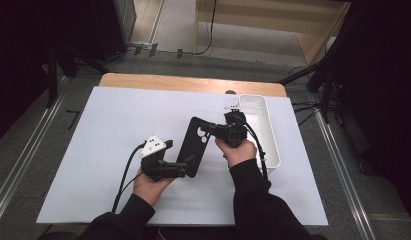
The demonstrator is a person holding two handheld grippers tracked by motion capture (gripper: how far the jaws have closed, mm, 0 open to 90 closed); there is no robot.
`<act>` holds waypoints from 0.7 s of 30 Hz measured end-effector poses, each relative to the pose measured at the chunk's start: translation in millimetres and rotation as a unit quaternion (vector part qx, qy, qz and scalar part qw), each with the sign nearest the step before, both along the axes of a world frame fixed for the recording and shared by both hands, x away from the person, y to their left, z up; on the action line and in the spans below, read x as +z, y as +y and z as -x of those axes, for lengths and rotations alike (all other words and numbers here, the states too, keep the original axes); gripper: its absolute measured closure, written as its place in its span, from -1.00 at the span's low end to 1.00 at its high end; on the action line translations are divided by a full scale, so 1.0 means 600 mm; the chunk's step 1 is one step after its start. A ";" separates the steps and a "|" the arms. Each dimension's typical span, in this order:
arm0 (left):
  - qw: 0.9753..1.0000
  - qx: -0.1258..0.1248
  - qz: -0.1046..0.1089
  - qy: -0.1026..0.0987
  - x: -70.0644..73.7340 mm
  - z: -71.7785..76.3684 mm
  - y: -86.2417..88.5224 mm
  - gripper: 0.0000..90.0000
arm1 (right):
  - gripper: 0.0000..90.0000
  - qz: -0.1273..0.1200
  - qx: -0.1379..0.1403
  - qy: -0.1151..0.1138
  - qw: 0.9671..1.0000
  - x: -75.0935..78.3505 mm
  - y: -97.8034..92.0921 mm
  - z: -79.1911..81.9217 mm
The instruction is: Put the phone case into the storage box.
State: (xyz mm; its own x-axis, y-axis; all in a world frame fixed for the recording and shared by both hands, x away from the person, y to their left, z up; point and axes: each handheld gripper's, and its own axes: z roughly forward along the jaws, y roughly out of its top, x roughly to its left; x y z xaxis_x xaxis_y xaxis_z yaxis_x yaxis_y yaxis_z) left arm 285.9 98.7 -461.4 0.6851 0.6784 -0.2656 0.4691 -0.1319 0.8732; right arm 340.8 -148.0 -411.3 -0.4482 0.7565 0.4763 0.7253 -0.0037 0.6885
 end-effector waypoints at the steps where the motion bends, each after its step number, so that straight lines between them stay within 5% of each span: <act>1: 1.000 -0.001 -0.002 0.005 0.001 -0.002 0.001 -0.95 | 0.71 0.005 -0.001 -0.002 1.000 0.002 -0.001 0.001; 13: 0.995 -0.032 -0.032 0.086 0.004 -0.030 0.015 -0.95 | 0.71 0.045 0.001 -0.046 0.998 0.014 -0.006 0.012; 21: 0.991 -0.063 -0.060 0.103 0.017 -0.040 0.021 -0.95 | 0.71 0.051 0.025 -0.073 0.996 0.019 -0.011 0.019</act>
State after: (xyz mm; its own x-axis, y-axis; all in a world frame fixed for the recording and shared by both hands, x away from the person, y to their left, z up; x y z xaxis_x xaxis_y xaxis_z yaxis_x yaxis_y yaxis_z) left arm 309.7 111.6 -451.3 0.7056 0.6262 -0.3316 0.6091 -0.2969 0.7354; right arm 329.2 -154.4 -399.7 -0.5454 0.7722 0.3260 0.6151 0.1045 0.7815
